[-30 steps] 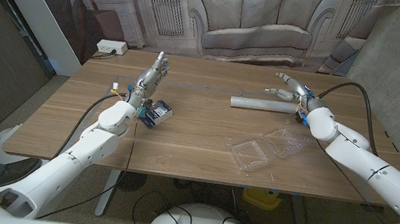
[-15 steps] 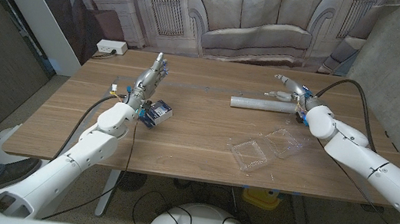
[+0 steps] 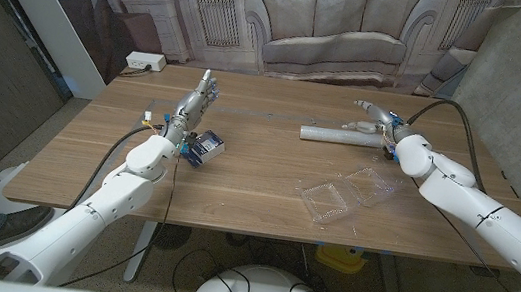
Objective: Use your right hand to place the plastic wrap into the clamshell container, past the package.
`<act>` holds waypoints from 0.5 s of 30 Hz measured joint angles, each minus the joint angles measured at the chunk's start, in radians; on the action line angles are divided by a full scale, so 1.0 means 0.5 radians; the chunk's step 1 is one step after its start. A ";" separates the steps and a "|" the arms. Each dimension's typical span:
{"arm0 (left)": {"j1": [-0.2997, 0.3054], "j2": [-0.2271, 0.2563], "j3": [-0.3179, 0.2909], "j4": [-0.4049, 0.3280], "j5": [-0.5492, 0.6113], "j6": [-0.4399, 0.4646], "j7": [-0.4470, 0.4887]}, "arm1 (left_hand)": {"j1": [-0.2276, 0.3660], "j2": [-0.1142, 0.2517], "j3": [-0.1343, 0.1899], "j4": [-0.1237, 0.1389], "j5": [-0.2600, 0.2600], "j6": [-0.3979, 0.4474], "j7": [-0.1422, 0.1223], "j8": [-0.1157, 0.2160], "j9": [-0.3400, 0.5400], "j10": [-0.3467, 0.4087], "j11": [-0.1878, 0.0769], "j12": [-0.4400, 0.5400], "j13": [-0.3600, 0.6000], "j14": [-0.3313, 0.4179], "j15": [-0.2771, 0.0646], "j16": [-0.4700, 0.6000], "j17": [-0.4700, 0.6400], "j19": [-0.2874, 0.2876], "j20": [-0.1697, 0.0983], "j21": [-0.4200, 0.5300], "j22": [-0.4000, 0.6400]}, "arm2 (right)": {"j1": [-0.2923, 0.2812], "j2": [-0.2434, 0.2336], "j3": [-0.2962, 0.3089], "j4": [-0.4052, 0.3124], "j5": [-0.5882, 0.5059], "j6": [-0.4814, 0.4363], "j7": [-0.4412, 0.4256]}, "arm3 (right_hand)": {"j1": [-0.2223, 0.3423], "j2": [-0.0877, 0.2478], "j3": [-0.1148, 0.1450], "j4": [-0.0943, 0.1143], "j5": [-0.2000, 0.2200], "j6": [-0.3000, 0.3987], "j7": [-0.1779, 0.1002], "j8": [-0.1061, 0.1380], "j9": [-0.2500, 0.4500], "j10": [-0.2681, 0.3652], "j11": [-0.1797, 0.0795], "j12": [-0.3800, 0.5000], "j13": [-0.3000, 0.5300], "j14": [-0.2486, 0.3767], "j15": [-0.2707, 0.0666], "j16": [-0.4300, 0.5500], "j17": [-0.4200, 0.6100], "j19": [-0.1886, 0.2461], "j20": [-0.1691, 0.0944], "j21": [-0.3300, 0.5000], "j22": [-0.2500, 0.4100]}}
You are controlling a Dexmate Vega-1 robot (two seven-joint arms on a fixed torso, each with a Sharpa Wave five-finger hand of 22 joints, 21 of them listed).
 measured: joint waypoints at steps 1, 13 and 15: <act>0.000 0.000 0.000 0.000 0.000 -0.001 0.000 | 0.000 0.000 0.000 0.000 0.000 0.000 0.000 0.000 0.000 0.000 0.000 0.000 0.000 0.000 0.000 0.000 0.000 0.000 0.000 0.000 0.000 | 0.009 0.002 -0.009 0.000 0.000 0.000 0.000 | 0.001 0.000 0.000 0.000 0.000 0.000 0.000 0.000 0.000 -0.002 0.002 0.000 0.000 0.000 0.000 0.000 0.000 0.000 0.000 0.000 0.002; 0.002 -0.003 -0.001 0.000 0.000 -0.007 0.005 | 0.000 0.000 0.000 0.000 0.000 0.000 0.000 0.000 0.000 0.011 -0.011 0.000 0.000 0.000 0.000 0.000 0.000 0.000 0.000 0.000 0.000 | 0.069 0.015 -0.072 0.009 -0.041 -0.036 0.050 | 0.032 -0.026 0.000 0.000 0.000 0.000 0.000 0.000 0.000 -0.002 0.002 0.000 0.000 0.000 0.000 0.000 0.000 0.000 0.000 0.000 0.003; 0.002 -0.003 -0.001 0.000 0.000 -0.007 0.006 | 0.000 0.000 0.000 0.000 0.000 0.000 0.000 0.000 0.000 0.011 -0.011 0.000 0.000 0.000 0.000 0.000 0.000 0.000 0.000 0.000 0.000 | 0.078 0.016 -0.082 0.013 -0.041 -0.036 0.050 | 0.032 -0.026 0.000 0.000 0.000 0.000 0.000 0.000 0.000 -0.002 0.002 0.000 0.000 -0.008 -0.008 0.000 0.000 0.000 0.000 0.000 0.003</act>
